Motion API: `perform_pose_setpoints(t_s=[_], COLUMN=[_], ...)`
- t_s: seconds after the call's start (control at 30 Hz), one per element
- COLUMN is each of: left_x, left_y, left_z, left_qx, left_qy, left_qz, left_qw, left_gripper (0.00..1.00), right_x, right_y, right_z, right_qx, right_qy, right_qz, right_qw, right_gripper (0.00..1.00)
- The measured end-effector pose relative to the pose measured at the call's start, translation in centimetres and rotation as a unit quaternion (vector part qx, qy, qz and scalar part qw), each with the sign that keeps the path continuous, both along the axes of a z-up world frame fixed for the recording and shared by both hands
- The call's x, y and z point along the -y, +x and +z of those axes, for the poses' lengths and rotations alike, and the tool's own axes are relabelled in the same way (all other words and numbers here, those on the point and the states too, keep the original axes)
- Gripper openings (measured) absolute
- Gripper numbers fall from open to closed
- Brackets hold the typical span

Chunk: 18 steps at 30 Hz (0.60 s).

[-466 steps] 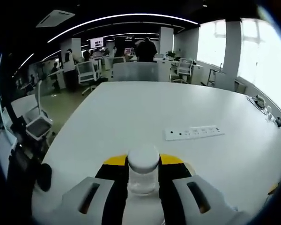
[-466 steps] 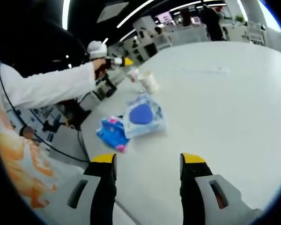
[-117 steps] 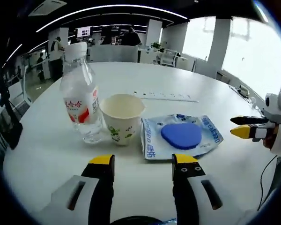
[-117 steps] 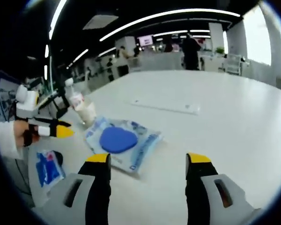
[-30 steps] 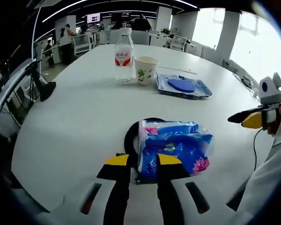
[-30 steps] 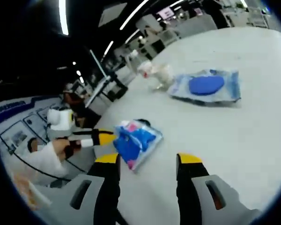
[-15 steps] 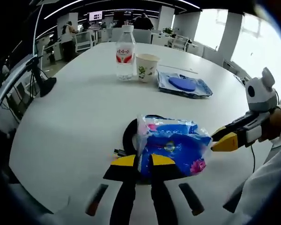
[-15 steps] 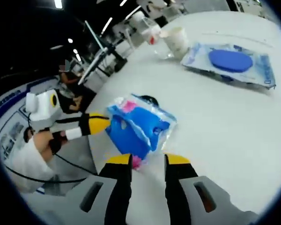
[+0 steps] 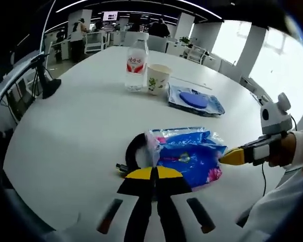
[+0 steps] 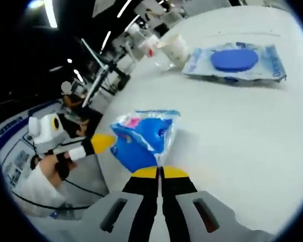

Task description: Arrange the tabletop items into an orderly group along one side of the table until the central work area is clear of visible clutter.

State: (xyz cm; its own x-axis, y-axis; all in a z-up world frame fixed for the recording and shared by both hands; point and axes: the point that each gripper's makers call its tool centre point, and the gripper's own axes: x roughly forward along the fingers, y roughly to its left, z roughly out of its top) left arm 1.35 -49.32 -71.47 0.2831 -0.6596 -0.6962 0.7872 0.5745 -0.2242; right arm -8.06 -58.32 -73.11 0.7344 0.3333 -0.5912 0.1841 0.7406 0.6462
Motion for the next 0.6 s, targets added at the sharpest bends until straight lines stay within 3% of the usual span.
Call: perform_pose_setpoints(t_s=[0.3, 0.6], left_x=[2.8, 5.4], left_y=[-1.8, -4.6], left_z=[0.3, 0.7], left_qx=[0.002, 0.002], left_qy=[-0.004, -0.007], left_qz=[-0.044, -0.105], left_qw=[0.9990, 0.9944], left_gripper=[0.00, 0.00], right_x=[1.6, 4.7], right_y=[-1.9, -4.4], right_z=[0.5, 1.1], right_qx=[0.017, 0.015], right_qy=[-0.063, -0.067], right_qz=[0.014, -0.031], right_qw=[0.9978, 0.9971], right_gripper=[0.00, 0.00])
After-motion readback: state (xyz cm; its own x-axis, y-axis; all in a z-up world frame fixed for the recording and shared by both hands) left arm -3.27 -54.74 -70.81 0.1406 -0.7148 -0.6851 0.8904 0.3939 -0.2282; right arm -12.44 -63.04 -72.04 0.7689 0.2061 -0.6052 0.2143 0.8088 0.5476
